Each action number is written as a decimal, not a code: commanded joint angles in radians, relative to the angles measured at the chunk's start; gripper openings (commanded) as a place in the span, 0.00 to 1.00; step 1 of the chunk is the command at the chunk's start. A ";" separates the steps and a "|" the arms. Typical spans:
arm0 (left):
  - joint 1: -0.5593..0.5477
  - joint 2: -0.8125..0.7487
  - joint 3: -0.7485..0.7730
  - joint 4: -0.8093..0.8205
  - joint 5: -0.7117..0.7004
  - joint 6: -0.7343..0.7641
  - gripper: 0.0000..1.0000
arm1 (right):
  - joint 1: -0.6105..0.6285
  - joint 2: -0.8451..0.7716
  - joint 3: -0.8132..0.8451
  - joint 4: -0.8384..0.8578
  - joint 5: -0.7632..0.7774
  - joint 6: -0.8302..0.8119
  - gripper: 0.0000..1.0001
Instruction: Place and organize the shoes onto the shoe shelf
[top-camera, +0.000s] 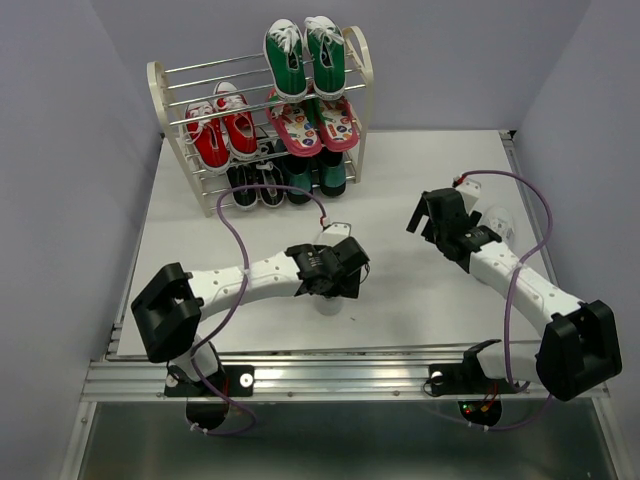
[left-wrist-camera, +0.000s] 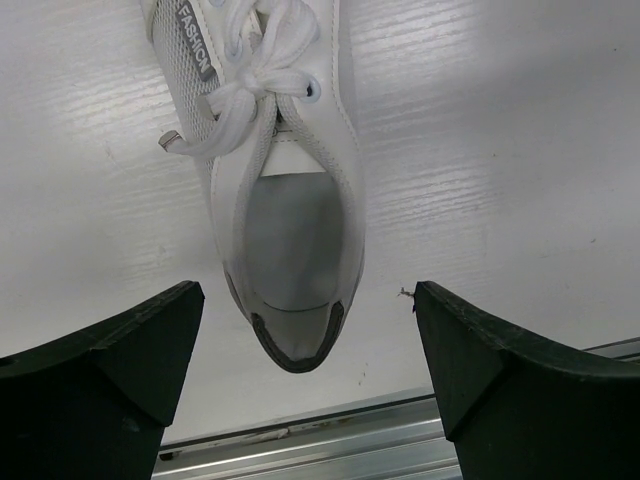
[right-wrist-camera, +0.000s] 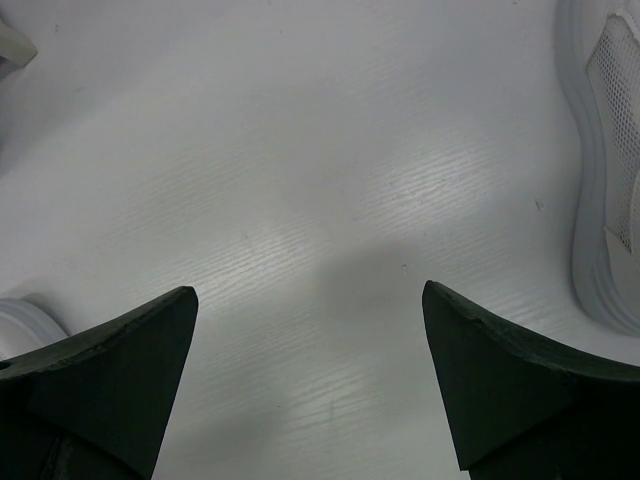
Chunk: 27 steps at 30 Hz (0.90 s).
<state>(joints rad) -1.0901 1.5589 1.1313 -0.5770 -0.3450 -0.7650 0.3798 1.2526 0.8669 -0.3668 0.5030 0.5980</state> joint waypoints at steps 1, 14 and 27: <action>0.016 0.019 -0.028 0.022 0.018 0.012 0.99 | -0.005 0.010 0.007 0.012 0.019 -0.015 1.00; 0.044 0.049 0.036 -0.035 -0.106 -0.085 0.00 | -0.005 0.018 0.007 0.011 0.019 -0.017 1.00; 0.039 -0.250 0.289 -0.141 -0.423 0.102 0.00 | -0.005 0.024 0.012 0.011 0.042 -0.024 1.00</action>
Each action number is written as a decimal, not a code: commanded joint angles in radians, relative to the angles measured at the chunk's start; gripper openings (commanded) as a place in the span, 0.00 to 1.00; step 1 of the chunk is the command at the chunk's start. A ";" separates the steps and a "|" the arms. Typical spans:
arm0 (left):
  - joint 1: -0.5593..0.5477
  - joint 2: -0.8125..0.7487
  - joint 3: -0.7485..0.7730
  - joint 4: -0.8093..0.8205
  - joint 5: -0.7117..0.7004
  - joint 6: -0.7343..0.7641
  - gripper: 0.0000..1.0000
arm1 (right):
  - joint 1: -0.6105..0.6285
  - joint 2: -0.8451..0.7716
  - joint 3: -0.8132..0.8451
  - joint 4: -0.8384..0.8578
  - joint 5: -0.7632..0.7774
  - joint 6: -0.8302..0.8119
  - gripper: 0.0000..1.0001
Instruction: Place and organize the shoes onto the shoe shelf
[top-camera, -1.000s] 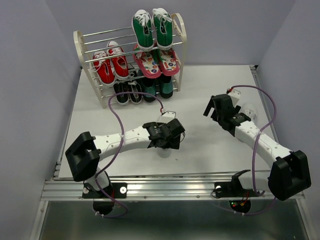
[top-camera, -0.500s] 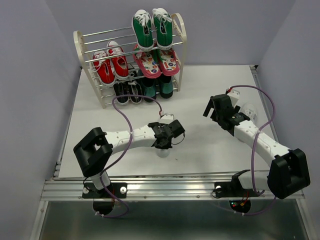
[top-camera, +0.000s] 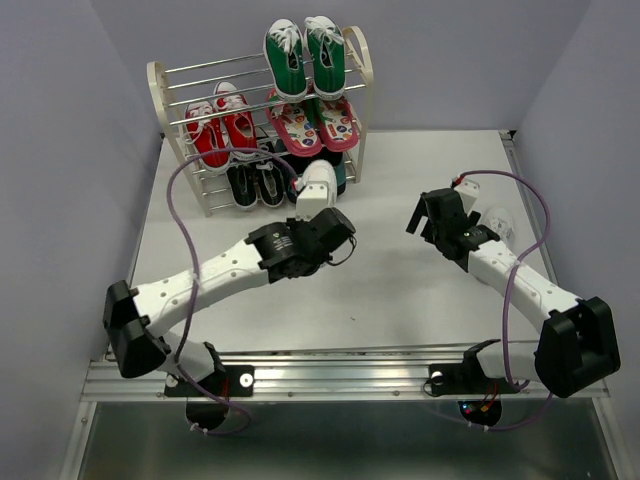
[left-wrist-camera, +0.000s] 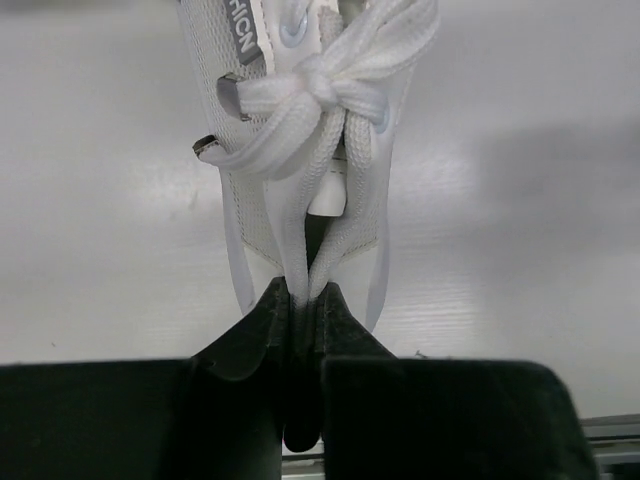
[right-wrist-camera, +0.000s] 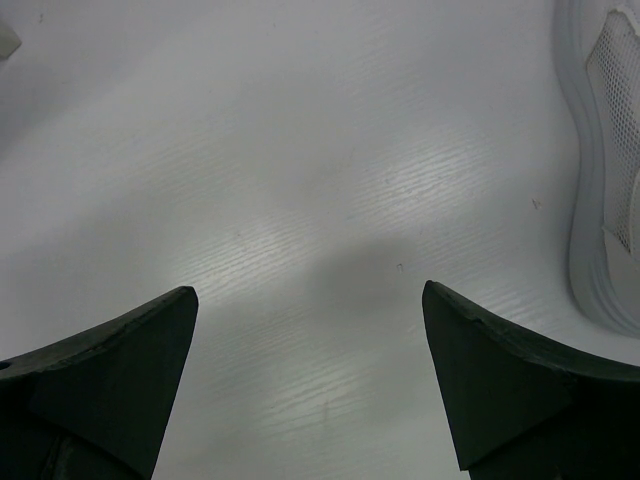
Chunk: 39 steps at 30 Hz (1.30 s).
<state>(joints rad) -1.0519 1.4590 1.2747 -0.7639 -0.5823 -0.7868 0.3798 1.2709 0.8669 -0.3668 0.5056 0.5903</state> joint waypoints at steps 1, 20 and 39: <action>0.003 -0.167 0.200 0.081 -0.192 0.189 0.00 | -0.005 0.005 0.012 0.011 0.039 -0.017 1.00; 0.533 0.184 1.067 0.166 0.129 0.658 0.00 | -0.005 0.018 0.043 0.009 0.062 -0.063 1.00; 0.882 0.176 0.985 0.025 0.360 0.673 0.06 | -0.005 0.044 0.069 0.011 0.088 -0.080 1.00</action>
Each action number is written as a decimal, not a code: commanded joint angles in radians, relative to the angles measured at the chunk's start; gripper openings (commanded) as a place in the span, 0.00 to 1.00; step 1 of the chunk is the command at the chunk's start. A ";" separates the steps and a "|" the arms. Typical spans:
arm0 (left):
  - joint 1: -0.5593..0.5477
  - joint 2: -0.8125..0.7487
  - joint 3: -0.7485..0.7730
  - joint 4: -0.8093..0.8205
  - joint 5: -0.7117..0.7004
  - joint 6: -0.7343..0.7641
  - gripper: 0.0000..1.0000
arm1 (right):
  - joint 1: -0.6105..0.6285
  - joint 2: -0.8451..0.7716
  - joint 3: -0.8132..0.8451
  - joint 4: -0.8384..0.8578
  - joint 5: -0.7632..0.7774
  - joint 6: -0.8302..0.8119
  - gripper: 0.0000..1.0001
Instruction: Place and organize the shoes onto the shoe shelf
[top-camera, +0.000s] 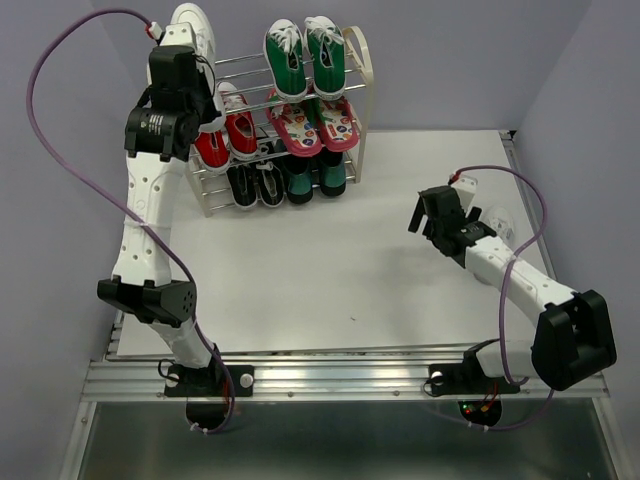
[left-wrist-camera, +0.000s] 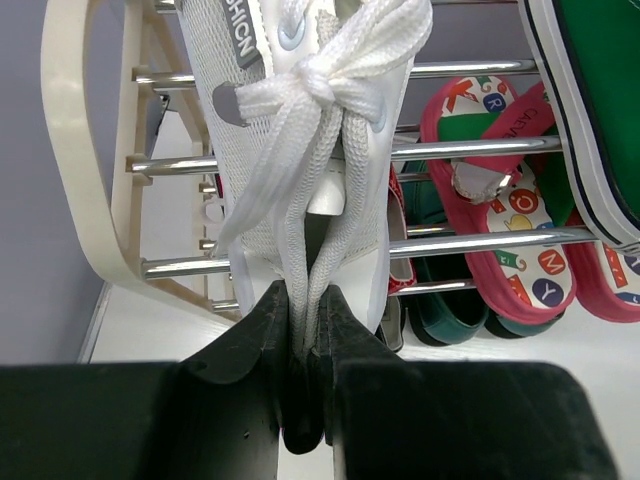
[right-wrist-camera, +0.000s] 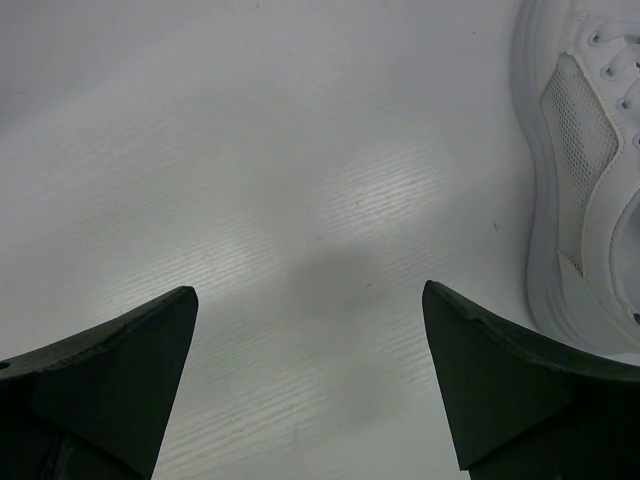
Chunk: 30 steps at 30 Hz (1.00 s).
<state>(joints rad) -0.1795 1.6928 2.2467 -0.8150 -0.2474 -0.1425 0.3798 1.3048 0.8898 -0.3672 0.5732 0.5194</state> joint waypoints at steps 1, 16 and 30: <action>0.021 -0.050 0.016 0.068 0.025 0.027 0.08 | -0.005 0.013 0.049 0.011 0.020 -0.010 1.00; 0.081 -0.033 0.021 0.065 0.045 -0.022 0.77 | -0.005 -0.013 0.063 -0.056 0.047 0.018 1.00; 0.035 -0.364 -0.275 0.341 0.307 -0.135 0.99 | -0.400 -0.102 0.032 -0.213 -0.048 0.080 1.00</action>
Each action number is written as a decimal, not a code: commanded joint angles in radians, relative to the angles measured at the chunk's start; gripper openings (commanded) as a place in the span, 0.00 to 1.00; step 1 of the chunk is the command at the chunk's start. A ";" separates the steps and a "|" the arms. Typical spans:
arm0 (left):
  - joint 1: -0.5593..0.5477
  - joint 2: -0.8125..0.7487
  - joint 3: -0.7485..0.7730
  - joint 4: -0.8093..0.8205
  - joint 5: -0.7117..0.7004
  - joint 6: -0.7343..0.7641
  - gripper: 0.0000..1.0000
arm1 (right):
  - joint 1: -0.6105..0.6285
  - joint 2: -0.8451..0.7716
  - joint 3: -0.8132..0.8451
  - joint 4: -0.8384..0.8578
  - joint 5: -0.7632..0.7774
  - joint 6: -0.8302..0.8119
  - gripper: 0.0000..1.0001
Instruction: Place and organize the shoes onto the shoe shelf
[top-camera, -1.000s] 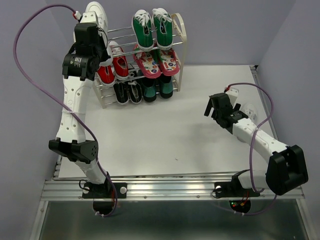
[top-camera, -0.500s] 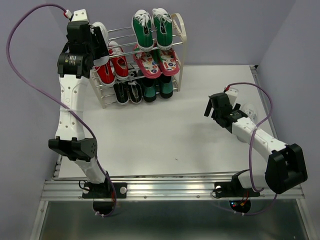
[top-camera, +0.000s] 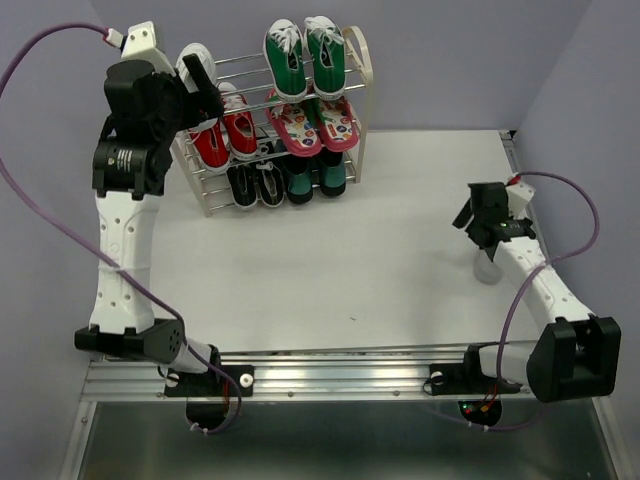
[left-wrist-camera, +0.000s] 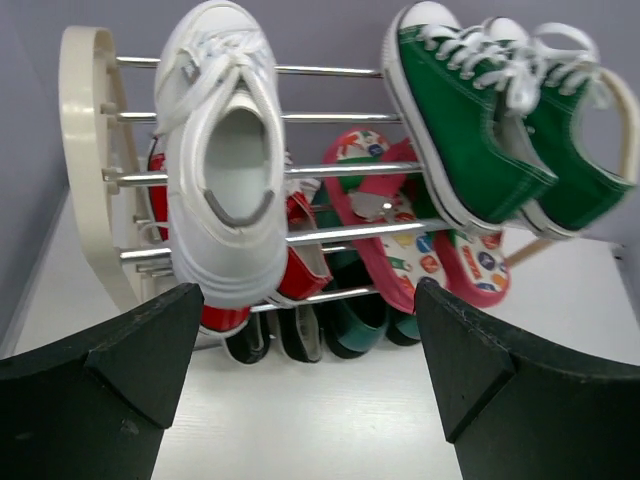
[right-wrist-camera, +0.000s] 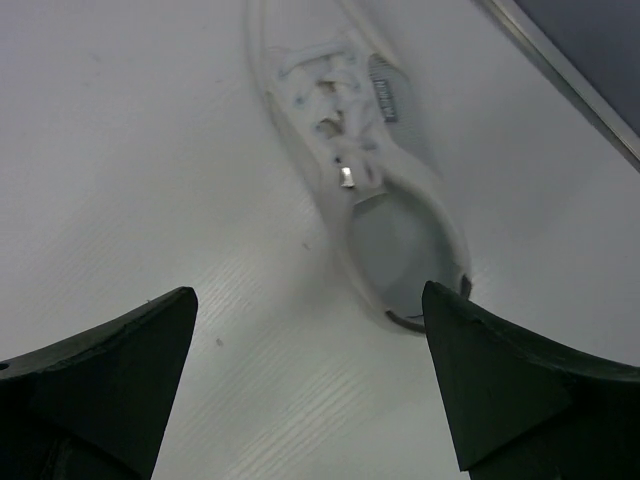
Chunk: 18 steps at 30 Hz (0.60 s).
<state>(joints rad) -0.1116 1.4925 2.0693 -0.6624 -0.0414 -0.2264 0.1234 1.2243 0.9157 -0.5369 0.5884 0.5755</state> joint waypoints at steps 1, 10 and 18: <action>-0.046 -0.188 -0.163 0.236 0.109 -0.057 0.99 | -0.180 -0.014 0.002 -0.043 -0.093 0.026 1.00; -0.278 -0.340 -0.549 0.406 0.055 -0.169 0.99 | -0.289 0.207 0.026 0.038 -0.182 0.009 0.98; -0.367 -0.419 -0.817 0.465 0.113 -0.212 0.99 | -0.272 0.216 -0.001 0.196 -0.513 -0.094 0.01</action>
<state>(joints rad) -0.4454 1.1324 1.3300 -0.2665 0.0330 -0.4149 -0.1730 1.5192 0.9184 -0.4339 0.2451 0.5373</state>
